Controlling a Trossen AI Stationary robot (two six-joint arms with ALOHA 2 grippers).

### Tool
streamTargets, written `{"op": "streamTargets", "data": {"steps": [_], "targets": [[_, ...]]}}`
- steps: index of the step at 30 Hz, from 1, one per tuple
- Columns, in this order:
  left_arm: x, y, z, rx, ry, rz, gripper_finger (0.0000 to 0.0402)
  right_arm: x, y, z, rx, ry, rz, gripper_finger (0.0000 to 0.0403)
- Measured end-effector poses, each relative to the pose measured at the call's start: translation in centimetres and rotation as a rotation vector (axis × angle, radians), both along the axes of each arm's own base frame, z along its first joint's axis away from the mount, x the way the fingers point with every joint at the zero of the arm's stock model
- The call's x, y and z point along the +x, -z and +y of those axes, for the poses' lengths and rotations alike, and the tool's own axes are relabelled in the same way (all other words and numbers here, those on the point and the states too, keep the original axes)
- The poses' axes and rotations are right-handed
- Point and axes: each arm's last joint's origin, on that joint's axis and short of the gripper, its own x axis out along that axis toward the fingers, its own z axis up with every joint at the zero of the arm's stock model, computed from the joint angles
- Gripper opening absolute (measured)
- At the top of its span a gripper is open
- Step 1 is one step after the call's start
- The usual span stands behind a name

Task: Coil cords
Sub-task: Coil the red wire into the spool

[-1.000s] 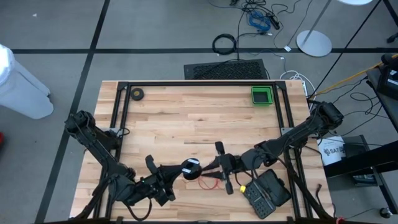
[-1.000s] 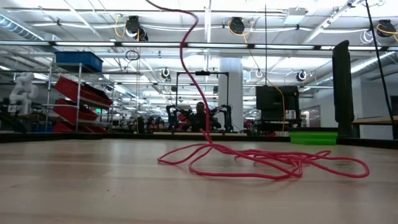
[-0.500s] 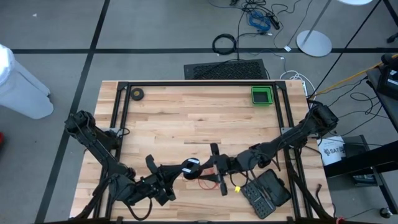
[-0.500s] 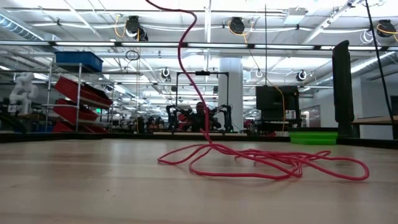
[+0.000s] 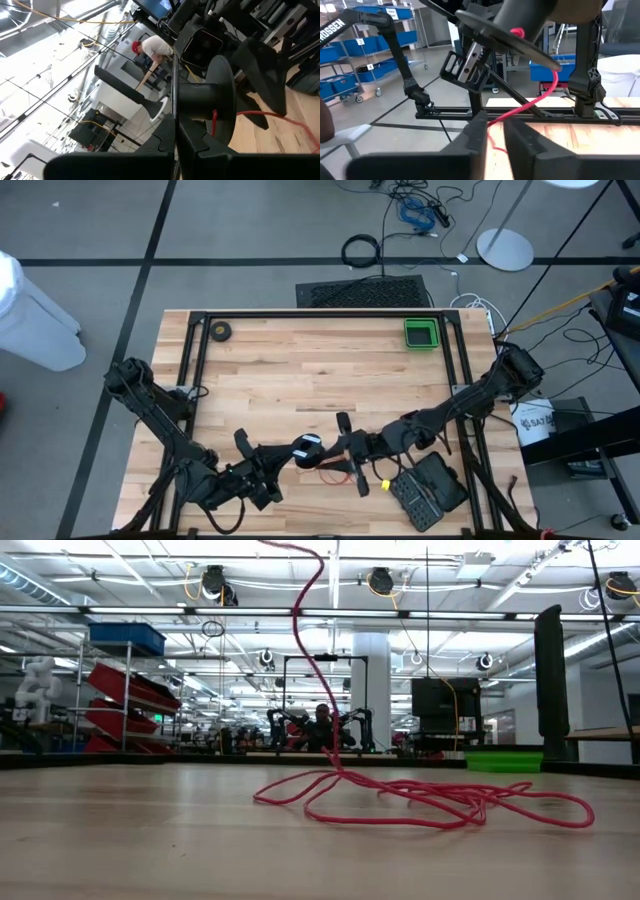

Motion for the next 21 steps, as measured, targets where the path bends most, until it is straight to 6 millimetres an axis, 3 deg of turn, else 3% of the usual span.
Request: {"op": "streamTargets", "data": {"steps": [4,12,21], "targets": [[0.0,0.0,0.0,0.0,0.0,0.0,0.0002,0.1,0.0,-0.2,-0.007,0.009,-0.002,0.0006],[0.0,0.0,0.0,0.0,0.0,0.0,0.0002,0.0,0.2,-0.4,-0.03,0.025,0.037,0.0001],[0.0,0.2,0.1,0.007,-0.011,0.011,0.0002,-1.2,-0.3,-1.5,-0.093,0.188,0.141,0.0]]}}
